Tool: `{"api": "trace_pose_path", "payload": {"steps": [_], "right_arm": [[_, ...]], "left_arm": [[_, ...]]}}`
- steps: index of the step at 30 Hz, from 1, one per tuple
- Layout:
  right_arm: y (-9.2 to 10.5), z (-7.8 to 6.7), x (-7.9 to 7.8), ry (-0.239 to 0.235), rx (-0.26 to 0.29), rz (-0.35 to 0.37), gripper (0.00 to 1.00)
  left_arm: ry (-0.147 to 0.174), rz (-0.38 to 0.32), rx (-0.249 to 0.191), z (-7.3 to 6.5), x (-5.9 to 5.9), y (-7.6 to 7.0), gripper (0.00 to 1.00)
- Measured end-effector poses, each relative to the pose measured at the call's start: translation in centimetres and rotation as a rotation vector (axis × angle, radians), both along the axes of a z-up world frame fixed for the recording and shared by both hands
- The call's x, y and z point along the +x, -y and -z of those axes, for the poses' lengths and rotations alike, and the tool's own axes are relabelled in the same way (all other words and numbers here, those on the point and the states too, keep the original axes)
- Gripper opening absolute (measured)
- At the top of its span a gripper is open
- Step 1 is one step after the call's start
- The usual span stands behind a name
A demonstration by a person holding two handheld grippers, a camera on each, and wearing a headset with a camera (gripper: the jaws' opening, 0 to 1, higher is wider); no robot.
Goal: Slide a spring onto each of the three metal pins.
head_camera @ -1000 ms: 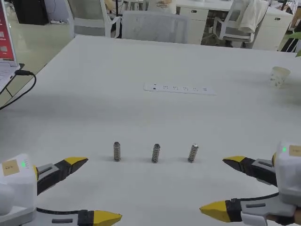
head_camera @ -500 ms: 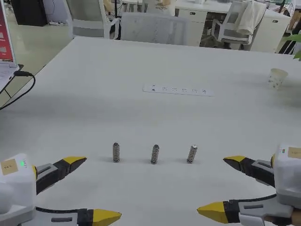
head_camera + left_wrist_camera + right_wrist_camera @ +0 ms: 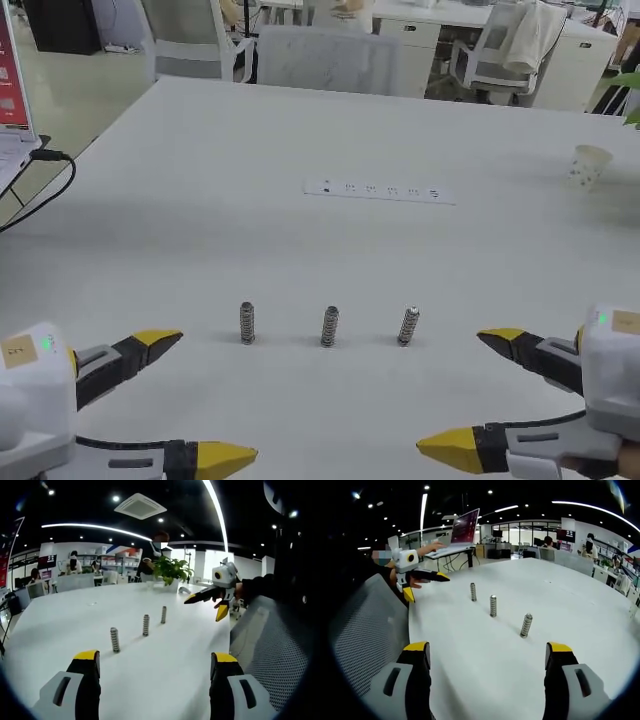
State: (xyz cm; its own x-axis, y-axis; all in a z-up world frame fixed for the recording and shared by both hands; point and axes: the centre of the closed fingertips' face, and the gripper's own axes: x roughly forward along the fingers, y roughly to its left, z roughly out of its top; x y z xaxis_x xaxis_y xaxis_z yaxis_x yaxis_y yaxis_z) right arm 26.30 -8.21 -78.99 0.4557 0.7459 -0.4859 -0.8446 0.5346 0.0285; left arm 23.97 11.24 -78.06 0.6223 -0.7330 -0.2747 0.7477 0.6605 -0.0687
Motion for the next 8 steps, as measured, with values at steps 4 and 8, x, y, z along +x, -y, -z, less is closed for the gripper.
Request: {"api": "trace_pose_path", "payload": {"steps": [4,8], "right_arm": [[0.0,0.01,-0.04,-0.002,0.003,0.003,0.97],[0.03,0.06,-0.05,-0.004,0.002,0.004,0.97]], "left_arm": [[-0.001,0.001,0.002,0.07,-0.04,0.05,0.89],[-0.002,0.001,0.001,0.05,-0.03,0.04,0.89]]}}
